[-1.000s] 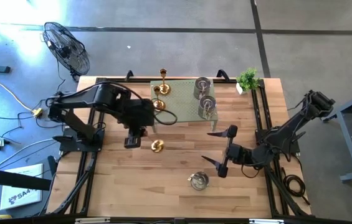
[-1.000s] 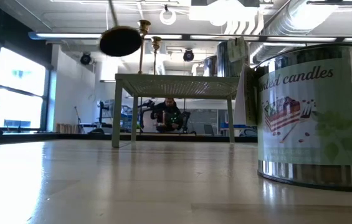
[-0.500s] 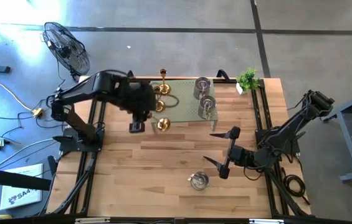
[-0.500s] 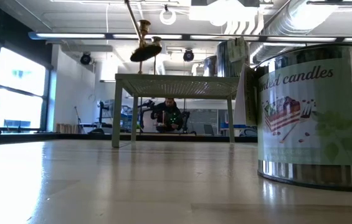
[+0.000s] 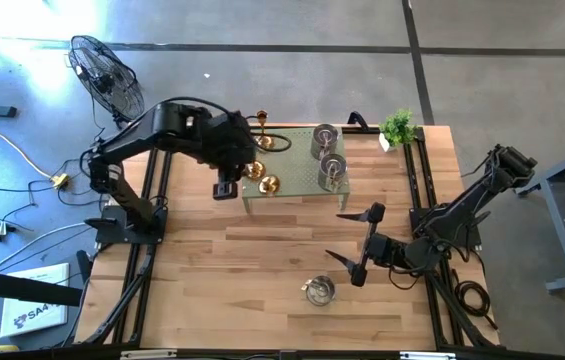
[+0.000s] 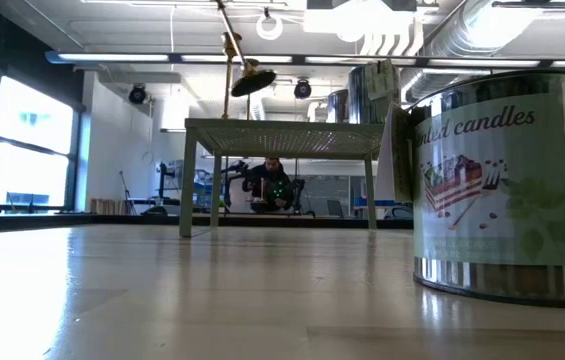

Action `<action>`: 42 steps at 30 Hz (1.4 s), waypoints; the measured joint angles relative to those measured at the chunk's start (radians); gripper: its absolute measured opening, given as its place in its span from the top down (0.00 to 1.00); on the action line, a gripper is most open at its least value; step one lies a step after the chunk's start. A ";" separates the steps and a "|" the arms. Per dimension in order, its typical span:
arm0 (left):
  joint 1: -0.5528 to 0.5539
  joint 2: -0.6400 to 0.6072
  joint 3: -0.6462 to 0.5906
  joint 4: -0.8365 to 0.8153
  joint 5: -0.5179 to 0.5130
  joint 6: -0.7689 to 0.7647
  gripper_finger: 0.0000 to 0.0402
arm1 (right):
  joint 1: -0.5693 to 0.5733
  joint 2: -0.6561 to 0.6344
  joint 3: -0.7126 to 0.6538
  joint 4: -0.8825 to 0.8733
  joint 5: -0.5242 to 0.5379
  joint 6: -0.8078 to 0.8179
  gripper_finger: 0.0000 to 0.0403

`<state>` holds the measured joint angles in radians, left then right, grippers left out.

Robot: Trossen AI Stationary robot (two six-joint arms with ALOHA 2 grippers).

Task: Pick & Place candle stick holders
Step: Put the gold candle holder on the shelf

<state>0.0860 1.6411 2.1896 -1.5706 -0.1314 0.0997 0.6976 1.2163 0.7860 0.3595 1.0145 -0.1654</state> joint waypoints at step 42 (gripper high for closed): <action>0.104 0.166 0.078 0.000 0.115 0.057 0.65 | -0.009 0.000 0.000 -0.095 -0.027 0.080 0.01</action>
<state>0.1898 1.8073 2.2671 -1.5711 -0.0162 0.1566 0.6881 1.2163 0.7860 0.2648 0.9878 -0.0853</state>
